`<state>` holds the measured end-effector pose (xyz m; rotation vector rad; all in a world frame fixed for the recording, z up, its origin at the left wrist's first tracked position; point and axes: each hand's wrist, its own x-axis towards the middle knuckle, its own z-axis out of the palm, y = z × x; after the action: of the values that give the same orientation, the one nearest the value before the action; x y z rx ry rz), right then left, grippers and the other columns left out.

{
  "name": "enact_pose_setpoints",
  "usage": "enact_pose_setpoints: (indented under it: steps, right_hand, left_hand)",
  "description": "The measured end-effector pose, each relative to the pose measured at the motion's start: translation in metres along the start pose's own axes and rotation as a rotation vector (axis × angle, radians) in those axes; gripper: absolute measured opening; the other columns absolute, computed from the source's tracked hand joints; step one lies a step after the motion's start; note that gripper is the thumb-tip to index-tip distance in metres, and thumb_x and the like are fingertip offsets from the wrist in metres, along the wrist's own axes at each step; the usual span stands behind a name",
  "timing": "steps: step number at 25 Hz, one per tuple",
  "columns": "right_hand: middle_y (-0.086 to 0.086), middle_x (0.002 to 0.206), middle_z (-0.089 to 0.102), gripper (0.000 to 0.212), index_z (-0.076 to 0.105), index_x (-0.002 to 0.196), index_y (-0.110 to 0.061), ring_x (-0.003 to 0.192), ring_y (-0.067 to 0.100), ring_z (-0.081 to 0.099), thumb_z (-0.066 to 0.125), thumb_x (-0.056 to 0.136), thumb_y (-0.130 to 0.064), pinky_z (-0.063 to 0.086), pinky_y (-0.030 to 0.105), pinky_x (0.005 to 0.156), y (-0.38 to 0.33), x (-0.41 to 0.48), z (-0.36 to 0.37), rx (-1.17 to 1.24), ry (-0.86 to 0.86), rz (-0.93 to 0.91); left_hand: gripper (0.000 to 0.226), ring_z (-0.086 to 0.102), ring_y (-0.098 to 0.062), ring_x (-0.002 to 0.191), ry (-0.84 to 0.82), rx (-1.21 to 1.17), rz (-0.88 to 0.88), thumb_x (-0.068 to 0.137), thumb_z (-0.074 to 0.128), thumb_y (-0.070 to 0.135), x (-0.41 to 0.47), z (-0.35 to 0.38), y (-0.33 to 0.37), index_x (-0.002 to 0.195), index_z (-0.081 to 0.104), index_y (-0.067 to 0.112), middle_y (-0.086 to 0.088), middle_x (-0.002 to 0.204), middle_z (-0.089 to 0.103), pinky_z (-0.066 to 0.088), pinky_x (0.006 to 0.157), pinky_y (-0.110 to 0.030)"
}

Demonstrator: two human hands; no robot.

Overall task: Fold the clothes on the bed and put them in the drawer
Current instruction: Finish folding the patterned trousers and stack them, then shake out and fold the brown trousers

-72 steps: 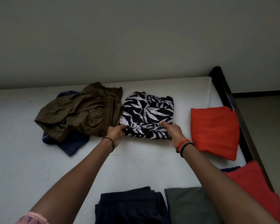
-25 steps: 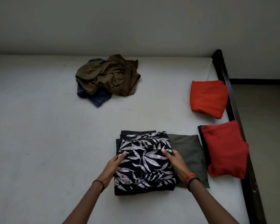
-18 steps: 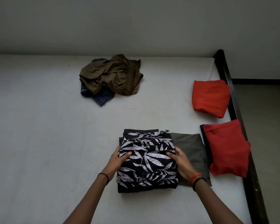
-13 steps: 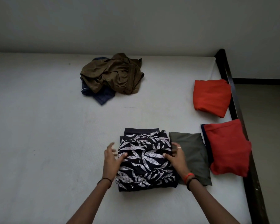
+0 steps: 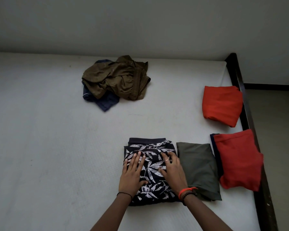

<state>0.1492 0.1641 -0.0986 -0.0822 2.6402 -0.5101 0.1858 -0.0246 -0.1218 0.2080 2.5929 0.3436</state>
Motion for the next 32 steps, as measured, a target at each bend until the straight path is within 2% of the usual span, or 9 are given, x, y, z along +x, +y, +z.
enact_pose_setpoints:
  steps: [3, 6, 10, 17, 22, 25, 28, 30, 32]
  right_hand:
    - [0.004, 0.140, 0.038, 0.058, 0.043, 0.140, -0.024, 0.130, 0.020, 0.037, 0.064, 0.088, -0.036, 0.038, 0.030, 0.108, -0.005, 0.006, -0.010, 0.028, -0.058, 0.046]
    - [-0.004, 0.110, 0.052, 0.019, 0.063, 0.106, -0.023, 0.107, 0.015, 0.053, 0.059, 0.091, -0.034, 0.048, 0.026, 0.088, -0.013, 0.028, -0.035, 0.194, -0.019, 0.129]
    - [-0.004, 0.087, 0.064, 0.012, 0.061, 0.083, -0.020, 0.081, 0.012, 0.061, 0.059, 0.092, -0.028, 0.049, 0.027, 0.069, -0.038, 0.079, -0.073, 0.263, 0.010, 0.154]
    - [0.010, 0.095, 0.071, 0.014, 0.064, 0.096, -0.011, 0.092, 0.026, 0.064, 0.051, 0.091, -0.013, 0.046, 0.030, 0.076, -0.110, 0.218, -0.110, 0.362, -0.014, 0.060]
    - [0.019, 0.126, 0.058, 0.029, 0.055, 0.118, 0.001, 0.119, 0.033, 0.052, 0.052, 0.094, -0.015, 0.040, 0.030, 0.095, -0.148, 0.309, -0.097, 0.613, -0.047, 0.279]
    - [0.021, 0.131, 0.054, 0.039, 0.049, 0.123, 0.002, 0.121, 0.036, 0.051, 0.056, 0.092, -0.019, 0.042, 0.039, 0.103, -0.153, 0.341, -0.084, 0.782, -0.081, 0.402]
    - [0.017, 0.127, 0.057, 0.050, 0.050, 0.124, -0.002, 0.115, 0.035, 0.057, 0.068, 0.083, -0.025, 0.051, 0.045, 0.092, -0.148, 0.356, -0.076, 0.892, -0.093, 0.438]
    - [0.013, 0.120, 0.062, 0.051, 0.055, 0.121, -0.005, 0.107, 0.031, 0.062, 0.074, 0.079, -0.025, 0.055, 0.036, 0.070, -0.144, 0.356, -0.076, 0.955, -0.140, 0.425]
    - [0.010, 0.113, 0.065, 0.046, 0.059, 0.119, -0.004, 0.095, 0.023, 0.064, 0.075, 0.080, -0.022, 0.049, 0.027, 0.060, -0.144, 0.351, -0.083, 1.003, -0.216, 0.405]
  left_hand:
    - [0.111, 0.021, -0.023, 0.142, -0.040, -0.020, 0.033, 0.057, 0.068, 0.073, -0.003, -0.006, 0.000, 0.147, 0.032, 0.019, -0.007, 0.155, 0.029, 0.007, 0.114, -0.044]
    - [0.077, 0.039, -0.018, 0.136, -0.015, -0.019, 0.084, 0.083, 0.034, 0.072, -0.005, -0.026, -0.009, 0.141, 0.044, 0.021, -0.003, 0.150, 0.039, 0.009, 0.113, -0.039]
    - [0.055, 0.055, -0.012, 0.121, 0.231, 0.032, 0.213, 0.097, 0.028, 0.054, 0.021, -0.072, -0.037, 0.128, 0.057, 0.019, 0.001, 0.138, 0.053, 0.027, 0.106, -0.034]
    - [0.025, 0.065, -0.025, 0.099, 0.498, 0.176, 0.178, 0.087, 0.058, 0.018, 0.157, -0.195, -0.134, 0.111, 0.065, 0.012, -0.009, 0.120, 0.063, 0.050, 0.089, -0.033]
    - [0.048, 0.050, -0.029, 0.121, 0.353, 0.127, -0.068, 0.095, 0.051, 0.021, 0.223, -0.248, -0.155, 0.141, 0.039, 0.010, -0.010, 0.139, 0.047, 0.040, 0.100, -0.037]
    - [0.048, 0.048, -0.029, 0.117, 0.279, 0.145, -0.133, 0.096, 0.050, 0.025, 0.239, -0.242, -0.161, 0.140, 0.037, 0.013, -0.011, 0.136, 0.045, 0.043, 0.095, -0.038]
    - [0.032, 0.049, -0.030, 0.108, 0.351, 0.188, -0.135, 0.095, 0.046, 0.012, 0.245, -0.236, -0.166, 0.127, 0.045, 0.010, -0.014, 0.124, 0.051, 0.044, 0.087, -0.037]
    - [0.026, 0.049, -0.031, 0.107, 0.359, 0.187, -0.131, 0.095, 0.044, 0.009, 0.250, -0.238, -0.167, 0.121, 0.049, 0.008, -0.015, 0.119, 0.053, 0.043, 0.085, -0.036]
    - [0.026, 0.049, -0.032, 0.107, 0.377, 0.162, -0.128, 0.094, 0.044, 0.009, 0.250, -0.241, -0.166, 0.119, 0.050, 0.007, -0.015, 0.118, 0.054, 0.041, 0.086, -0.037]
